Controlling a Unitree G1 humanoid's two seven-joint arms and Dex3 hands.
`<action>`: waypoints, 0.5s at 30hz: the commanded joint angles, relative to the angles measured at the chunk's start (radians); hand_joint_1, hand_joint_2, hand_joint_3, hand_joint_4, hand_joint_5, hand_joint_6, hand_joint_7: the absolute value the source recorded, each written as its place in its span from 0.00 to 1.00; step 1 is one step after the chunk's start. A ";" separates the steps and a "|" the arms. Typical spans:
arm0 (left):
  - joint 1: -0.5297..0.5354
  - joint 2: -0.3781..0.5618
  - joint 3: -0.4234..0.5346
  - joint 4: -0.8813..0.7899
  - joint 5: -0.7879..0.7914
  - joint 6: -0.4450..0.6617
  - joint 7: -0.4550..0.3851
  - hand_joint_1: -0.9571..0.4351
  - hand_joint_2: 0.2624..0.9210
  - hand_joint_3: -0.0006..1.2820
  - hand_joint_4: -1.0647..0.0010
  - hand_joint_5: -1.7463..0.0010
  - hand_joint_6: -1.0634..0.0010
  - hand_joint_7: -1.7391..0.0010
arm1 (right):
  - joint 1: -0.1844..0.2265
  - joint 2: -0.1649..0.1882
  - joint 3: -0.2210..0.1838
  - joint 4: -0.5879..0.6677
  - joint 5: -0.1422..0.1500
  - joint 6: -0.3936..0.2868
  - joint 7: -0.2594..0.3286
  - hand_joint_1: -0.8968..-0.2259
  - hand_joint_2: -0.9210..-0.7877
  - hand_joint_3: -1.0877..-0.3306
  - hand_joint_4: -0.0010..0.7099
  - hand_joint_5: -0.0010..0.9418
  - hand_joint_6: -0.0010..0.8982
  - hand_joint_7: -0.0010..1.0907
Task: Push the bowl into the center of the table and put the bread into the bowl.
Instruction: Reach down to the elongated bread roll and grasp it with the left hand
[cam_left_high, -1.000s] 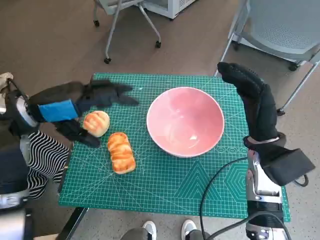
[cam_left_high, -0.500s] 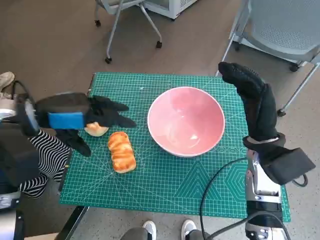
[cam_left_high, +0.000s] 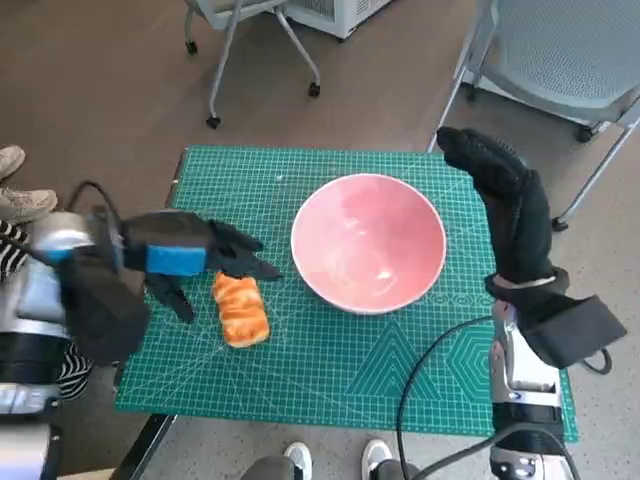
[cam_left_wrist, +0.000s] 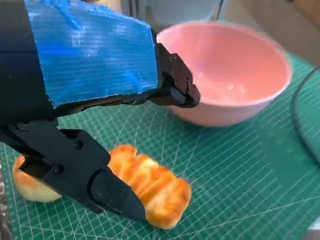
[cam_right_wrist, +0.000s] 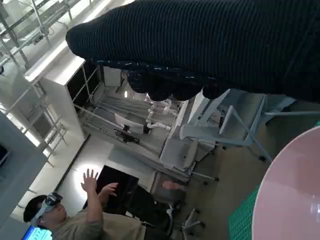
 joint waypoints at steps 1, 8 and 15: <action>-0.029 -0.039 -0.048 0.113 0.105 -0.076 0.105 0.58 0.66 0.00 0.69 1.00 0.57 0.99 | 0.019 -0.002 -0.001 0.013 0.010 0.004 0.001 0.30 0.00 0.40 0.25 0.00 0.01 0.55; -0.070 -0.076 -0.134 0.258 0.314 -0.126 0.312 0.55 0.68 0.01 0.67 1.00 0.56 0.99 | 0.025 0.001 -0.001 0.003 0.017 0.012 -0.001 0.31 0.00 0.41 0.25 0.01 0.01 0.55; -0.110 -0.101 -0.207 0.332 0.415 -0.082 0.378 0.60 0.77 0.02 0.52 0.98 0.46 0.98 | 0.032 0.002 -0.001 -0.011 0.022 0.018 -0.006 0.32 0.00 0.41 0.26 0.01 0.02 0.55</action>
